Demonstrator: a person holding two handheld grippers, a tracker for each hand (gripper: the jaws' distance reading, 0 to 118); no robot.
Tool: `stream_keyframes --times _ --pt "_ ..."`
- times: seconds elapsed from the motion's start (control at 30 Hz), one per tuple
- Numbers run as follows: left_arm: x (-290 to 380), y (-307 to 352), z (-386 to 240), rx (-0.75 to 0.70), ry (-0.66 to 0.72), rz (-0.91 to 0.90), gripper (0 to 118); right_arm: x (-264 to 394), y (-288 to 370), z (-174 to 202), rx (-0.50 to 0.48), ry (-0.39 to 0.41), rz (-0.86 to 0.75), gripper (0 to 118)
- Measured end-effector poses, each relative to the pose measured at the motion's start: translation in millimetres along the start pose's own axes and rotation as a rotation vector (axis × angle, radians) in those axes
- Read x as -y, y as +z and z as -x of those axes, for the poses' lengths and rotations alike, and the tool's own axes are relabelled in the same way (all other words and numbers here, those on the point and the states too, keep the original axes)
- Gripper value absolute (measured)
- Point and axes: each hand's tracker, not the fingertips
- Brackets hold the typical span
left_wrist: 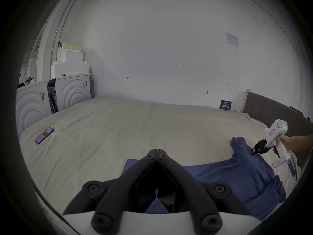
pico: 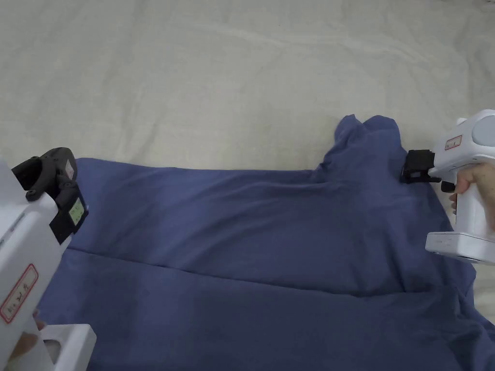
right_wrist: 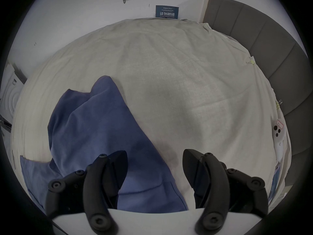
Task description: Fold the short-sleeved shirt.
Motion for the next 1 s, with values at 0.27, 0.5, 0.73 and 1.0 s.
stream_keyframes --times 0.27,0.5,0.73,1.0 --pt "7.0 -3.2 -7.0 -0.002 -0.007 0.032 0 -6.4 -1.1 -3.5 -0.04 0.005 -0.012 2" --pt "2.4 -7.9 -7.3 0.027 0.009 0.096 0 -10.7 9.9 -6.3 -0.052 0.022 -0.028 2" --pt "-25.2 -55.5 30.3 0.063 0.117 0.299 102 -4.9 31.8 -6.4 -0.075 0.034 -0.073 2" --pt "-40.2 -161.3 79.9 -0.047 0.032 0.485 117 -1.3 48.1 -3.4 -0.073 0.056 -0.1 2"
